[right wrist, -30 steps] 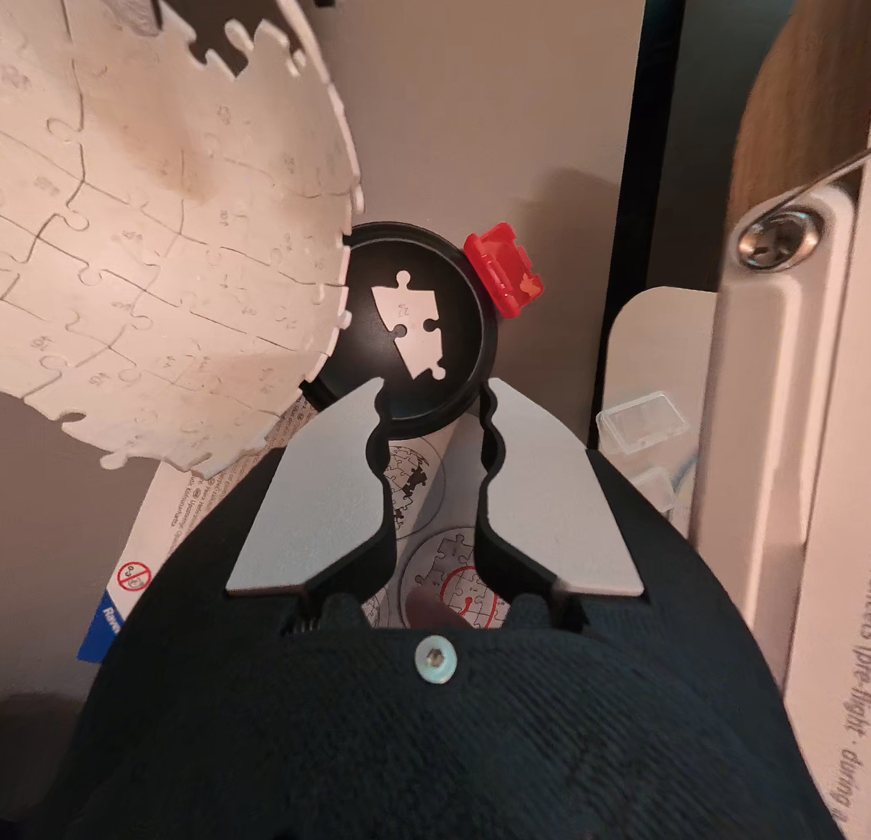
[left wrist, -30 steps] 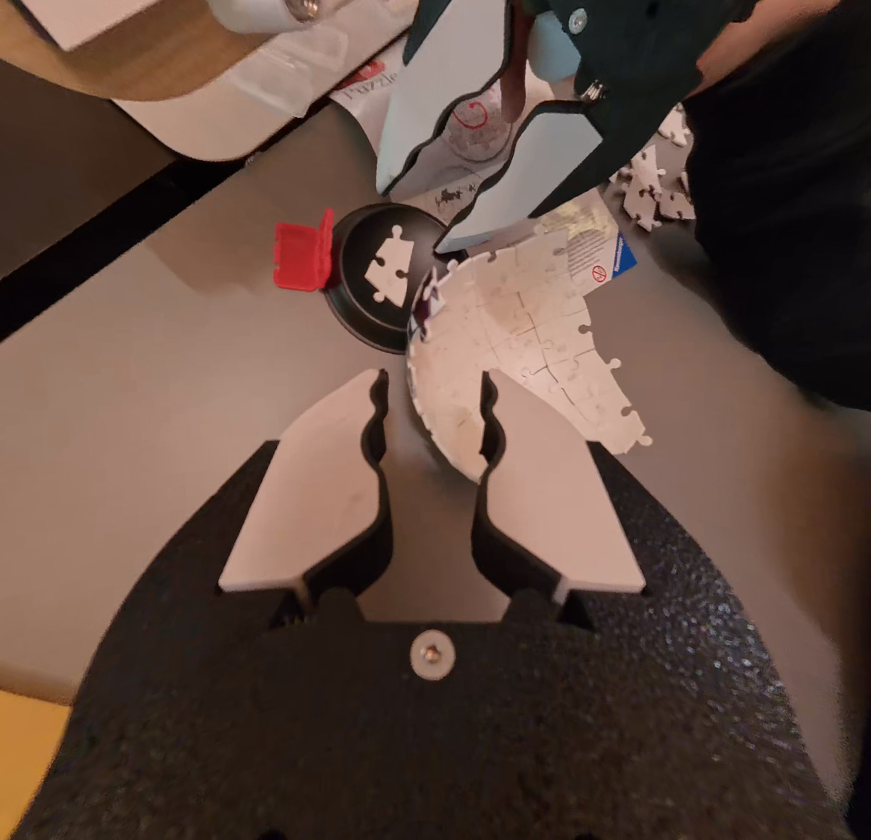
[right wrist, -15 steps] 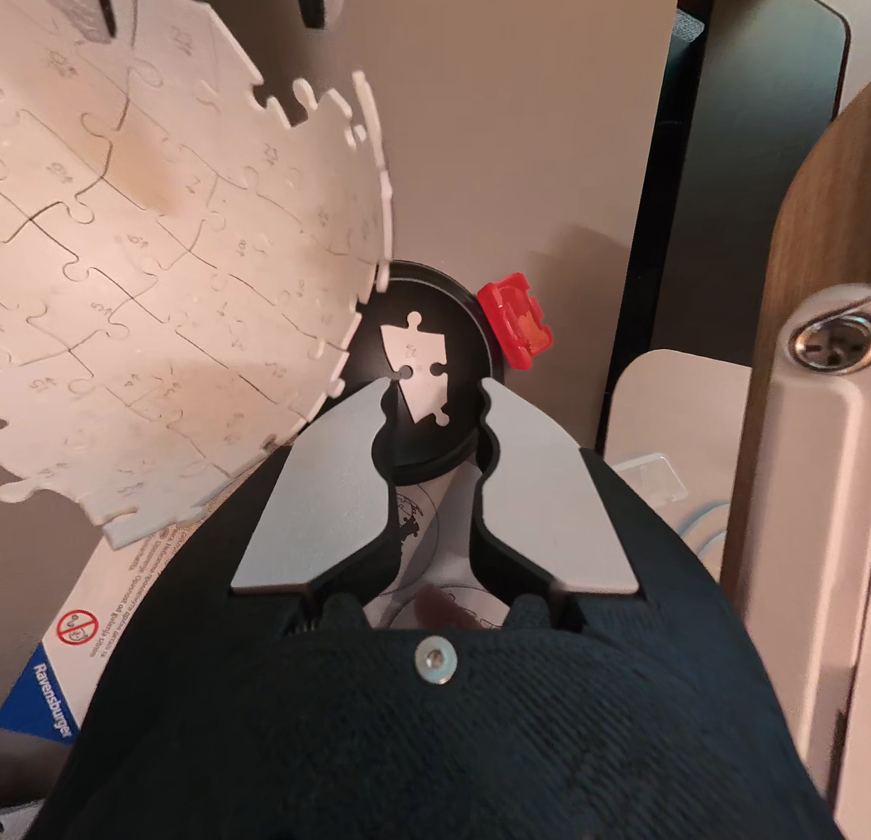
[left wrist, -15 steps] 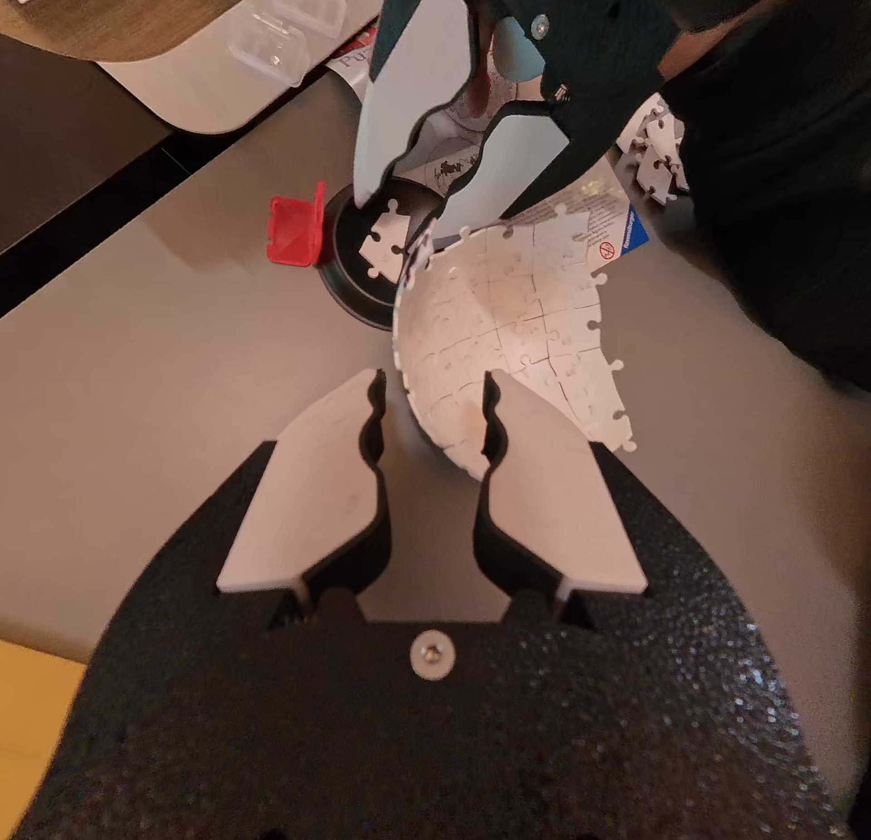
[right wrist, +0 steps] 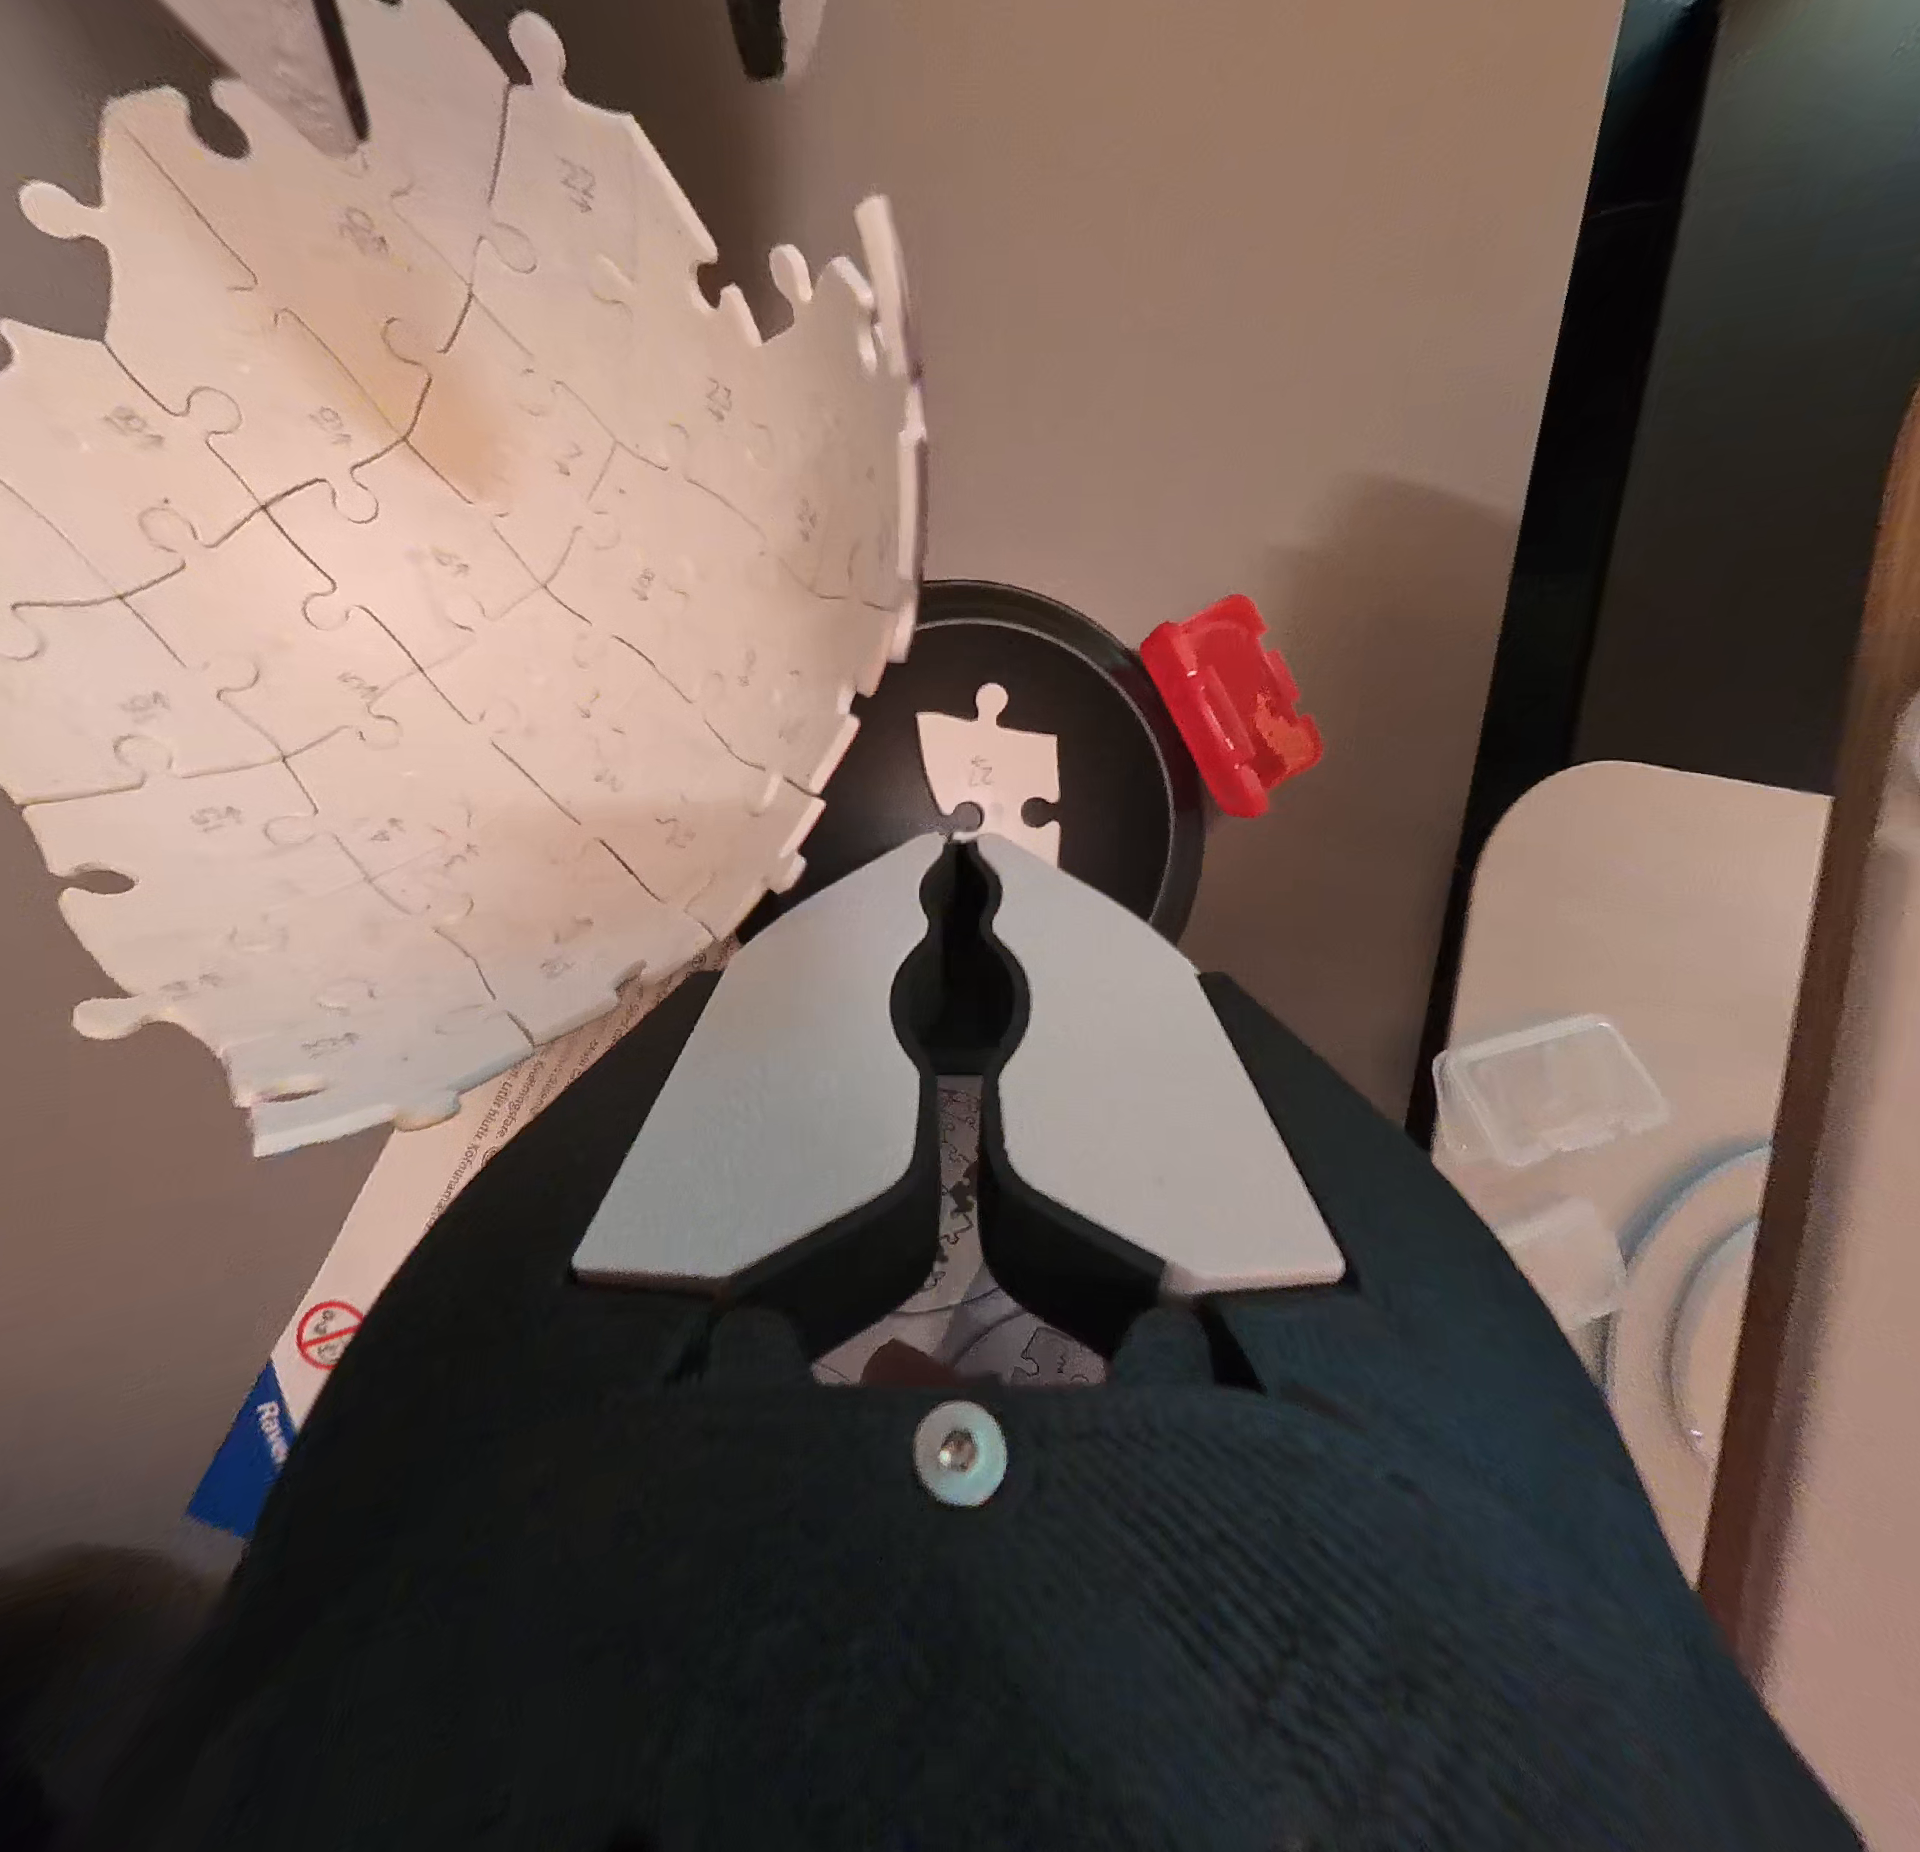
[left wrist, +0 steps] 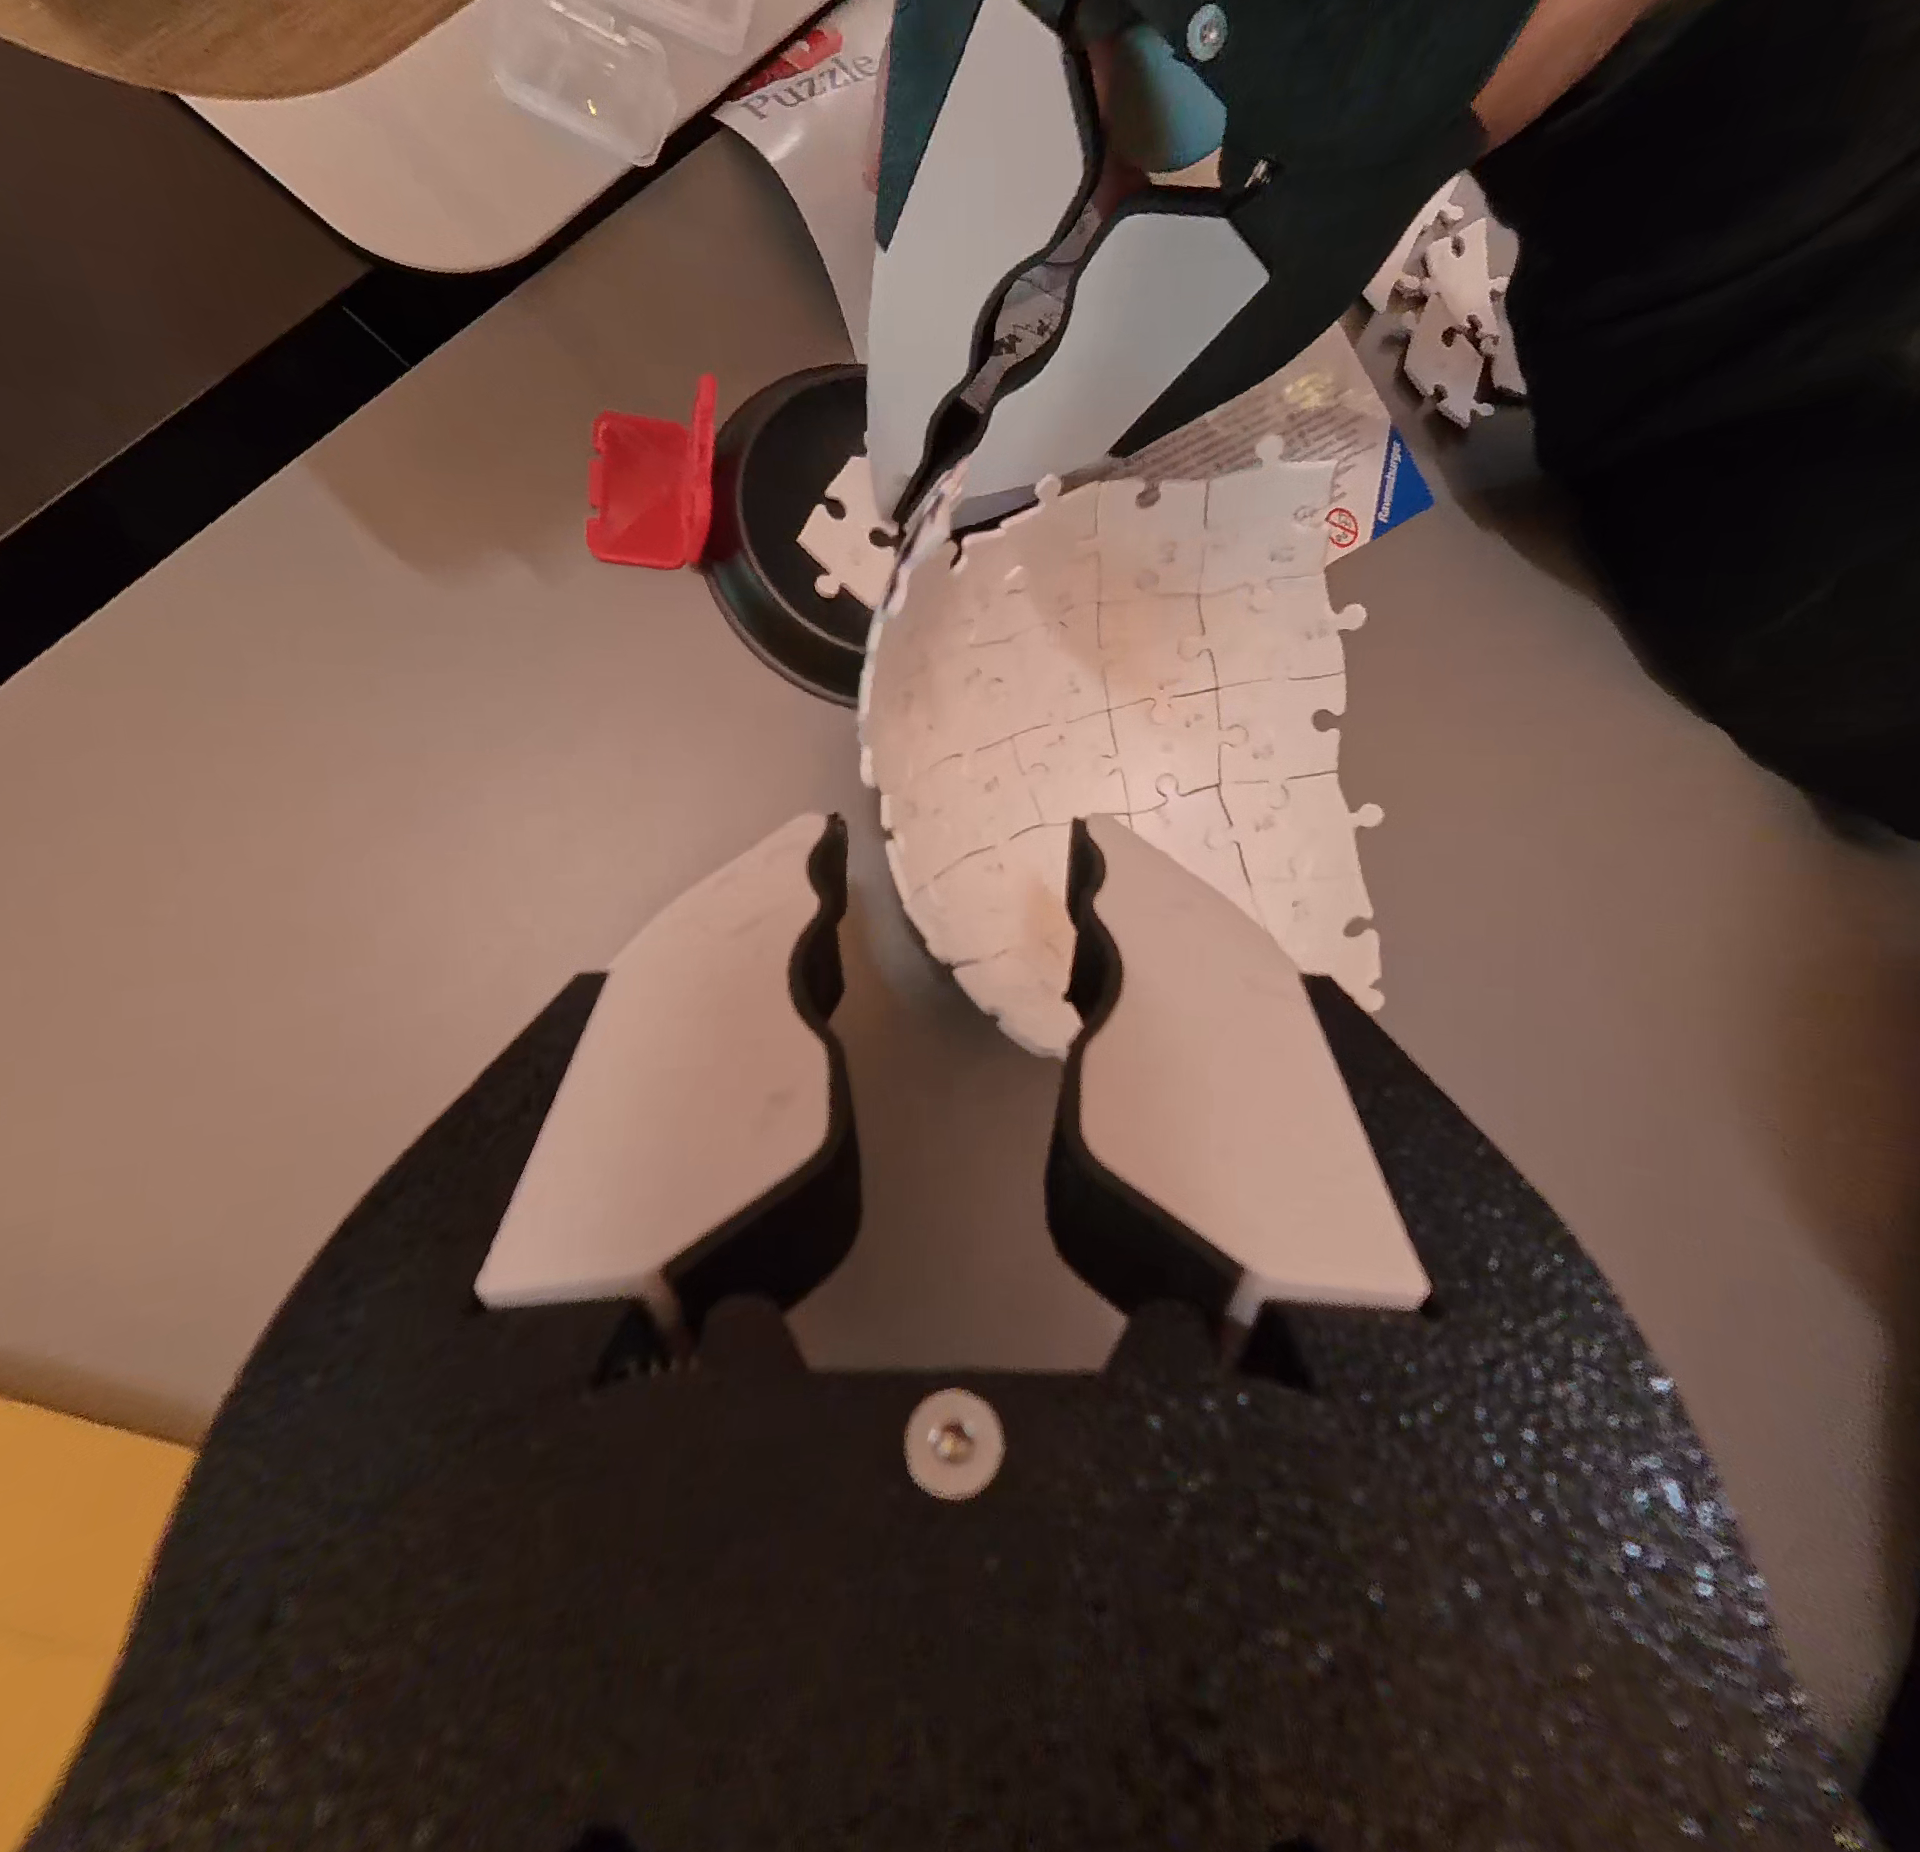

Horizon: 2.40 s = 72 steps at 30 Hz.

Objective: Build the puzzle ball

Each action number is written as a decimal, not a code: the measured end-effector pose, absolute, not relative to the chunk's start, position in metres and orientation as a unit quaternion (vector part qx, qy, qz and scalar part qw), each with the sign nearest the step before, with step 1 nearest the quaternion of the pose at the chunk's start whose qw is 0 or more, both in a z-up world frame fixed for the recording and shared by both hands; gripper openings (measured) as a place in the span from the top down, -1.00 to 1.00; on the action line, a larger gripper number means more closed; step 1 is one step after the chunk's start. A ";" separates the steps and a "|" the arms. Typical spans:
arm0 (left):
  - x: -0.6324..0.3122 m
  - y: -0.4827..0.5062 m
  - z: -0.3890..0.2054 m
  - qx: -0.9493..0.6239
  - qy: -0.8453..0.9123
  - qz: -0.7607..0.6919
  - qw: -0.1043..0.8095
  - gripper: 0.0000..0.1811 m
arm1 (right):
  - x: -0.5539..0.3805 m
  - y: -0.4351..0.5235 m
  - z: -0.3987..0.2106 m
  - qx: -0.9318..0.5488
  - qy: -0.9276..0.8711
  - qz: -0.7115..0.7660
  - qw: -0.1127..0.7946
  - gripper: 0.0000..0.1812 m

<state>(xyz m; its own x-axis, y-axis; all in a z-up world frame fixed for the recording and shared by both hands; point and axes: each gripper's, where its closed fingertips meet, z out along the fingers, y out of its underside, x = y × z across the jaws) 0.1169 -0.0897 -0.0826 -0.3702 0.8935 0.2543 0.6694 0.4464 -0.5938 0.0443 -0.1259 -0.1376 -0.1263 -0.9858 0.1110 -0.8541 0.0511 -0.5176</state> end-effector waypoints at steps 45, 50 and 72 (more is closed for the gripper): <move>0.122 -0.087 -0.084 -0.510 -0.795 0.195 0.264 0.53 | 0.029 -0.120 -0.136 -0.669 0.699 -0.234 0.096 0.78; 0.117 -0.094 -0.073 -0.479 -0.797 0.221 0.295 0.49 | 0.029 -0.120 -0.136 -0.637 0.722 -0.235 0.135 0.79; 0.127 -0.102 -0.073 -0.464 -0.809 0.238 0.272 0.41 | 0.013 -0.095 -0.136 -0.671 0.710 -0.181 0.109 1.00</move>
<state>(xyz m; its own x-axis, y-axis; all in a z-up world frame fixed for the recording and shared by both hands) 0.1267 -0.1023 -0.0735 -0.4218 0.8799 0.2188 0.6216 0.4563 -0.6367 0.0130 -0.0946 -0.1363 -0.0749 -0.9933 0.0876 -0.9143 0.0334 -0.4038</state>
